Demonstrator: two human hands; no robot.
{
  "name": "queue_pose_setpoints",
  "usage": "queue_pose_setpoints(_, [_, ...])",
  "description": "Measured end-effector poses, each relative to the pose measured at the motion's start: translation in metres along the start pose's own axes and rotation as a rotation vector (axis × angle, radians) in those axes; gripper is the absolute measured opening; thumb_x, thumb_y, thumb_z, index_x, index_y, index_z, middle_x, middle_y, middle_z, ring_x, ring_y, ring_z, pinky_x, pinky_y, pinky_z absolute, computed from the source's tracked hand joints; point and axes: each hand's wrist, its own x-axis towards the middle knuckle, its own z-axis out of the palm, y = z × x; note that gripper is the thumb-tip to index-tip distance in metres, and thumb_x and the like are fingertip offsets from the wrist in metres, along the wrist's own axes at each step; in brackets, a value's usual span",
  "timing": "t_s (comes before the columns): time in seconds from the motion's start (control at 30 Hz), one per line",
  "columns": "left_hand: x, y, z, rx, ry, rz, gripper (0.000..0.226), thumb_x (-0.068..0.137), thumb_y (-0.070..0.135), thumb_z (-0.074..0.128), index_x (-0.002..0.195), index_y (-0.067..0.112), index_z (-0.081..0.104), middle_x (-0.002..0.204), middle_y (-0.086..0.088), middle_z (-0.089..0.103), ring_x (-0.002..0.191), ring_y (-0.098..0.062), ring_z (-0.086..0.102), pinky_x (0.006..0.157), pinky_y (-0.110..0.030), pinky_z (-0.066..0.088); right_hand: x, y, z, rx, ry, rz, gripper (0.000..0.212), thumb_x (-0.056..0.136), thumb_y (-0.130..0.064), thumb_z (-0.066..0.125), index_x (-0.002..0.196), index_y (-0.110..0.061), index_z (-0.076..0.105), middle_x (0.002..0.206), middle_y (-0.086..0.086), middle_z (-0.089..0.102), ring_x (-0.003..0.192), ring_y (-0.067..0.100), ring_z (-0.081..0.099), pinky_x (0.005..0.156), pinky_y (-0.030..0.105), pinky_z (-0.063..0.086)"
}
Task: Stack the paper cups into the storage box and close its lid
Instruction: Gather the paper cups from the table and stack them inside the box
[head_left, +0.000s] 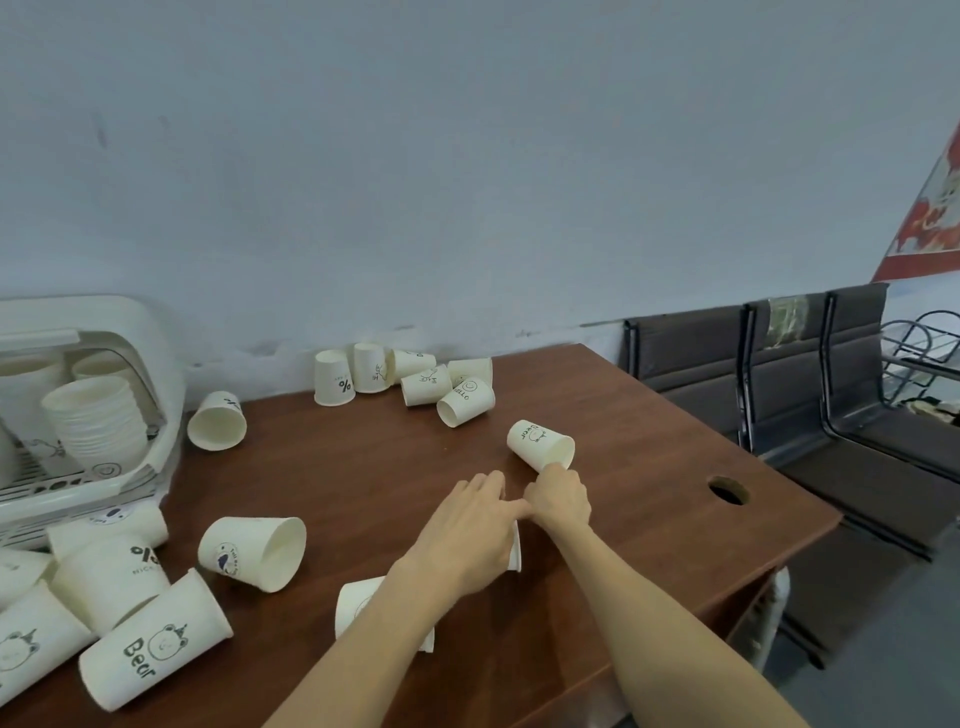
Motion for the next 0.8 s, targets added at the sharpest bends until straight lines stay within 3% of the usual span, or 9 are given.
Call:
queue_pose_setpoints(0.1, [0.004, -0.003, 0.007, 0.053, -0.04, 0.032, 0.045, 0.091, 0.01, 0.042, 0.131, 0.028, 0.048, 0.106, -0.003, 0.043, 0.096, -0.022, 0.042, 0.08, -0.031, 0.03, 0.009, -0.004, 0.01, 0.072, 0.057, 0.045, 0.022, 0.093, -0.017, 0.047, 0.109, -0.008, 0.06, 0.115, 0.01, 0.06, 0.108, 0.029, 0.058, 0.075, 0.033, 0.044])
queue_pose_setpoints(0.33, [0.008, -0.008, 0.007, 0.157, -0.083, 0.053, 0.042, 0.087, 0.011, 0.049, 0.127, 0.023, 0.046, 0.109, -0.006, 0.043, 0.1, -0.024, 0.042, 0.092, -0.036, 0.03, 0.019, -0.012, 0.015, 0.158, 0.133, 0.078, 0.023, 0.094, -0.014, 0.045, 0.111, -0.008, 0.059, 0.115, 0.013, 0.059, 0.108, 0.032, 0.058, 0.082, 0.038, 0.047])
queue_pose_setpoints(0.67, [0.01, -0.007, -0.005, 0.332, -0.167, 0.034, 0.021, 0.089, 0.012, 0.049, 0.11, 0.014, 0.055, 0.108, -0.009, 0.046, 0.102, -0.027, 0.045, 0.093, -0.038, 0.028, 0.005, -0.01, -0.005, -0.02, 0.184, -0.197, 0.025, 0.092, -0.007, 0.044, 0.115, -0.012, 0.052, 0.11, 0.011, 0.061, 0.102, 0.033, 0.059, 0.079, 0.038, 0.046])
queue_pose_setpoints(0.8, [0.004, -0.009, -0.016, 0.354, -0.151, 0.001, 0.024, 0.089, 0.009, 0.051, 0.113, 0.013, 0.054, 0.11, -0.009, 0.048, 0.104, -0.027, 0.046, 0.094, -0.038, 0.029, -0.008, -0.014, -0.015, -0.069, 0.192, -0.292, 0.026, 0.091, -0.007, 0.044, 0.117, -0.011, 0.046, 0.111, 0.013, 0.062, 0.102, 0.035, 0.06, 0.078, 0.04, 0.046])
